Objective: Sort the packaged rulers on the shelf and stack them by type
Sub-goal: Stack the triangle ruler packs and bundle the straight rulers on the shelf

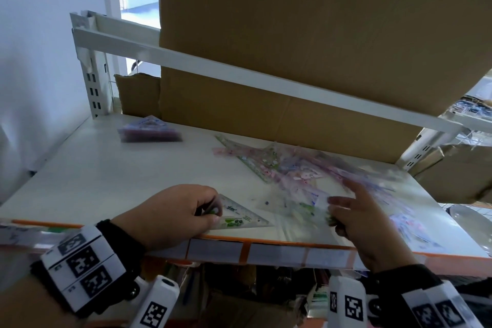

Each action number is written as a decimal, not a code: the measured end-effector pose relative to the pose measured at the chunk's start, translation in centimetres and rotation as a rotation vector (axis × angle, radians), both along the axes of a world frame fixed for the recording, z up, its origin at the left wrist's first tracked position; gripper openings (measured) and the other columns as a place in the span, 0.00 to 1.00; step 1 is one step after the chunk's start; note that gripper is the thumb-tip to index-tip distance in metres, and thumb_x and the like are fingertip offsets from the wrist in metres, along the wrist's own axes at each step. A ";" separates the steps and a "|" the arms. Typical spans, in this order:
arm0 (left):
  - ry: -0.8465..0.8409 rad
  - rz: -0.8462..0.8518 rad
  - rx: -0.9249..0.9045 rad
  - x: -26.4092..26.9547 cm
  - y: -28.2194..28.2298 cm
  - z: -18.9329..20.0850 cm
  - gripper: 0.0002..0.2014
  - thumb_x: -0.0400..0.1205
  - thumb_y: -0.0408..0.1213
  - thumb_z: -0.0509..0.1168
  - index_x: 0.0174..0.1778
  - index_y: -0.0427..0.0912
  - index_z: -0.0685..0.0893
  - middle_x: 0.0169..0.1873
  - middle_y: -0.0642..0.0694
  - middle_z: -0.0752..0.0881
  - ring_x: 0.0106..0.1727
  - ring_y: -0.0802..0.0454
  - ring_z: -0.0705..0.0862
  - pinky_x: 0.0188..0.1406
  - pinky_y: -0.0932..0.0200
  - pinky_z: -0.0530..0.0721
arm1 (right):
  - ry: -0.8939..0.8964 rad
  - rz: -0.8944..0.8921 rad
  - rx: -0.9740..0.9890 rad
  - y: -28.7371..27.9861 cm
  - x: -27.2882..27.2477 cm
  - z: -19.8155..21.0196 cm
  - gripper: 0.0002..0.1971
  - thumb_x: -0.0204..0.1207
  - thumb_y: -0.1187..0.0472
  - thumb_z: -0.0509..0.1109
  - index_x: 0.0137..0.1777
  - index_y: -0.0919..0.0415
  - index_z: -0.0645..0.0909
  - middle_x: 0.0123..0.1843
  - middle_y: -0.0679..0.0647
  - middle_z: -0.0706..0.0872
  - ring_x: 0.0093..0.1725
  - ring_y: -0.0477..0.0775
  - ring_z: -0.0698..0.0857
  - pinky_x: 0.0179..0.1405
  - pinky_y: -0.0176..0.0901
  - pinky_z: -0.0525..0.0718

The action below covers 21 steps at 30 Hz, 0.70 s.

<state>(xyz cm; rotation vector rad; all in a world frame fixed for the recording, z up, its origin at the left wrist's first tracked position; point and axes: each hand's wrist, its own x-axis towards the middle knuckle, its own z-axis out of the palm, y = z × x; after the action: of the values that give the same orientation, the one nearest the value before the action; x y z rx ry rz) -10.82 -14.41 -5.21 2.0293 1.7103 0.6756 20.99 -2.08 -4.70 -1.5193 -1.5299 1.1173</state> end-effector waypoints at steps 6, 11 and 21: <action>-0.011 0.031 0.005 0.0 0.0 -0.1 0.04 0.80 0.49 0.69 0.46 0.57 0.83 0.36 0.59 0.82 0.43 0.66 0.79 0.34 0.73 0.75 | 0.469 -0.094 -0.058 -0.8 0.2 0.4 0.28 0.76 0.78 0.70 0.72 0.56 0.75 0.58 0.63 0.86 0.42 0.55 0.93 0.33 0.39 0.88; -0.026 0.057 0.003 -0.1 0.2 -0.3 0.04 0.80 0.50 0.70 0.45 0.57 0.82 0.34 0.58 0.82 0.40 0.66 0.80 0.31 0.72 0.74 | 0.542 0.050 -0.180 -2.4 -1.5 0.4 0.25 0.73 0.78 0.70 0.66 0.56 0.79 0.42 0.61 0.90 0.39 0.58 0.90 0.39 0.45 0.90; -0.068 0.051 -0.012 -0.2 0.3 -0.3 0.05 0.79 0.49 0.71 0.41 0.59 0.81 0.33 0.62 0.81 0.38 0.68 0.79 0.33 0.75 0.73 | 0.181 0.324 0.038 -5.1 -6.9 0.0 0.08 0.73 0.70 0.77 0.41 0.56 0.86 0.32 0.55 0.87 0.28 0.47 0.82 0.28 0.37 0.78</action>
<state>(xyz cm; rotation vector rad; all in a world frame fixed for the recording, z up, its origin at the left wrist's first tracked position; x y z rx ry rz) -11.00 -14.09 -5.52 1.9385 1.7276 0.7407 14.10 -7.16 -4.72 -1.1346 -1.6971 1.3594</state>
